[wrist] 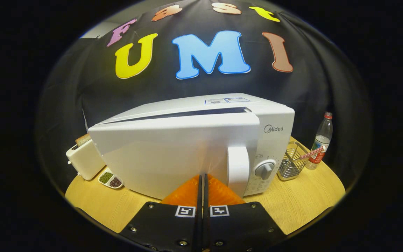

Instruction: Open the microwave, put the food inside, and close the microwave door.

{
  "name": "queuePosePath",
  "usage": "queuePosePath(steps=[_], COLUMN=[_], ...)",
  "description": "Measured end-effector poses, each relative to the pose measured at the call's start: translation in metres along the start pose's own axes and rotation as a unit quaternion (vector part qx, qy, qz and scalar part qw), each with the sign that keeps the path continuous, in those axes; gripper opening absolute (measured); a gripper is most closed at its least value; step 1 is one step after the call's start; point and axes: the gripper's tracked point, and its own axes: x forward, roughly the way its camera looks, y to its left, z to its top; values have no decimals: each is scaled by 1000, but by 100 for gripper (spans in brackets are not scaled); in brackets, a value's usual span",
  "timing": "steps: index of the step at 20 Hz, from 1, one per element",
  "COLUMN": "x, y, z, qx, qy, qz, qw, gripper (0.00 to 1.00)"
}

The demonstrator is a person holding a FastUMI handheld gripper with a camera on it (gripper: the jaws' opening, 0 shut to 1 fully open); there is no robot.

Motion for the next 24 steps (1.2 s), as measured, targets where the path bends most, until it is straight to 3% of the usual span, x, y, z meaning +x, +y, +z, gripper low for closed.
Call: queuePosePath(steps=[16,24], x=[17,-45], y=[-4,12], z=[10,38], qx=[-38,-57], qy=[-17,-67], qz=[-27,-37], qw=[999,995], gripper=[1,2])
